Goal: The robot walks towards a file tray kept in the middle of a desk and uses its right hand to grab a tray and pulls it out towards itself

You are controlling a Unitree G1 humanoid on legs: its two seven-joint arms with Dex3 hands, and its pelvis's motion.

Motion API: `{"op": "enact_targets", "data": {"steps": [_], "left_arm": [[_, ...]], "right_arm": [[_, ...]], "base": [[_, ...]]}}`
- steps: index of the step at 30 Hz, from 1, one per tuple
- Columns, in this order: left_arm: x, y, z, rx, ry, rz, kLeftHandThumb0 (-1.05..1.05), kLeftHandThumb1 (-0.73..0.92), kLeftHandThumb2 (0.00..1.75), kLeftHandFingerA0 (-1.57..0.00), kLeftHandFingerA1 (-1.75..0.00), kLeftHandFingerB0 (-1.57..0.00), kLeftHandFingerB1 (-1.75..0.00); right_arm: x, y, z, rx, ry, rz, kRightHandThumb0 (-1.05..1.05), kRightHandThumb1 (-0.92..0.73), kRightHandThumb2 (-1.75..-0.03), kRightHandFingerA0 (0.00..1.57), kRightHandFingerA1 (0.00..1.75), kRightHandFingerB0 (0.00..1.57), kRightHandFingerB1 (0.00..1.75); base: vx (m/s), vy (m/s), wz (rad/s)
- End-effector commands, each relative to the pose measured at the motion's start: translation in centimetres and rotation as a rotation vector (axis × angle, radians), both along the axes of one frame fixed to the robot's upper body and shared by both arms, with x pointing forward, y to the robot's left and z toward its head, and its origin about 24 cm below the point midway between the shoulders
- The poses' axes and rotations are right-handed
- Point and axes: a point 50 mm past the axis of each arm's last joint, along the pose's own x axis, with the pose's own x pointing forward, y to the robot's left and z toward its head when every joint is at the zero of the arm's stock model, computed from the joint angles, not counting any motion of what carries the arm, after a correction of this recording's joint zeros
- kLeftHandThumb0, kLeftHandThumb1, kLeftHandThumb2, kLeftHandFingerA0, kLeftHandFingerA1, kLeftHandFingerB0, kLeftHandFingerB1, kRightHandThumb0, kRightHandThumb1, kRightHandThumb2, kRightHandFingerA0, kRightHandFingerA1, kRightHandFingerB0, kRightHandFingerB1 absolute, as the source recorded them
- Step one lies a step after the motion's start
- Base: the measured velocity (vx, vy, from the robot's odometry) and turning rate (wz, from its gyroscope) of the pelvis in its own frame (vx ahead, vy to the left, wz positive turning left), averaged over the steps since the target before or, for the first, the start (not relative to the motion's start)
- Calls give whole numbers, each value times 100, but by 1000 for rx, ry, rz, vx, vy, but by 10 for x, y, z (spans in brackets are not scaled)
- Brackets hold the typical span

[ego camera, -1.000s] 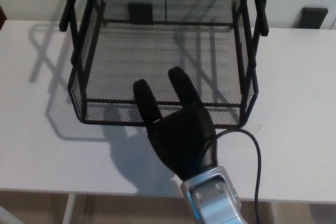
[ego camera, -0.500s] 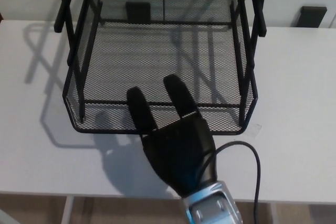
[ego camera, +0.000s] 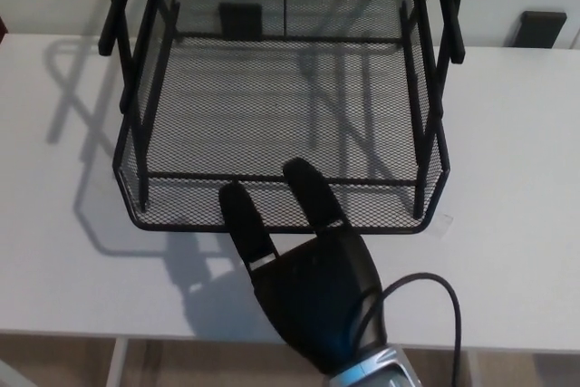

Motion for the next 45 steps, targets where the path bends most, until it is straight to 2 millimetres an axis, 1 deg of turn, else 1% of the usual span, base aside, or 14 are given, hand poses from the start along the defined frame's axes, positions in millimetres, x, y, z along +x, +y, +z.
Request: {"op": "enact_targets", "data": {"steps": [1,22,24,25,27,29,30,33,34,35,38,39,42,45], "left_arm": [[-3,8,3,18,24,-15,-35,54,56,-63,-44,-53,-40],[-1,11,1,20,21,-21,-47,46,74,-56,-54,-47,-50],[-3,13,0,1,17,-9,-42,54,56,-64,-44,-52,-40],[-4,14,0,-10,18,0,-50,46,76,-56,-54,-47,-50],[-5,14,0,-8,21,1,-42,54,57,-63,-44,-53,-40],[-6,13,1,-1,29,-5,-48,47,75,-56,-53,-48,-50],[-6,12,2,3,27,-8,-41,55,56,-62,-43,-52,-41],[-6,11,2,20,26,-15,-47,46,74,-56,-54,-49,-52],[-5,11,2,19,29,-12,-40,54,56,-63,-45,-52,-41],[-4,11,2,21,33,-12,-47,46,74,-56,-54,-47,-50],[-3,10,2,21,36,-12,-46,46,73,-57,-54,-47,-50],[-3,10,2,18,36,-11,-46,46,73,-56,-53,-48,-50],[-5,11,2,14,34,-10,-36,53,56,-64,-43,-52,-40],[-3,11,2,17,24,-15,-45,45,73,-58,-53,-48,-49]], "right_arm": [[-55,17,-19,156,216,25,-62,-29,-64,0,49,1,51],[-98,30,2,263,334,148,-75,-42,-54,0,71,0,59],[-105,31,7,267,343,179,-73,-43,-54,0,70,0,58],[-110,32,9,264,335,197,-72,-34,-80,5,63,0,52],[-117,32,11,274,333,217,-77,-46,-54,0,72,0,64],[-122,32,11,292,331,228,-62,-32,-88,0,60,3,59],[-123,32,11,296,347,229,-77,-47,-54,2,72,2,64],[-128,32,11,297,403,225,-77,-53,-55,2,70,1,63],[-130,33,12,300,423,222,-77,-52,-55,2,70,0,64],[-132,33,12,300,442,219,-79,-35,-78,5,64,3,60],[-135,33,11,295,468,215,-72,-44,-53,0,69,2,63],[-136,32,10,293,474,215,-56,-27,-85,0,59,4,59],[-138,29,2,280,497,207,-41,-8,-81,9,60,1,55],[-134,26,-1,267,465,199,-42,-10,-83,10,61,1,55]], "base": [[0,0,0],[0,0,0],[0,0,0],[0,0,0],[0,0,0],[0,0,0],[0,0,0],[0,0,0],[0,0,0],[0,0,0],[0,0,0],[0,0,0],[0,0,0],[0,0,0]]}}
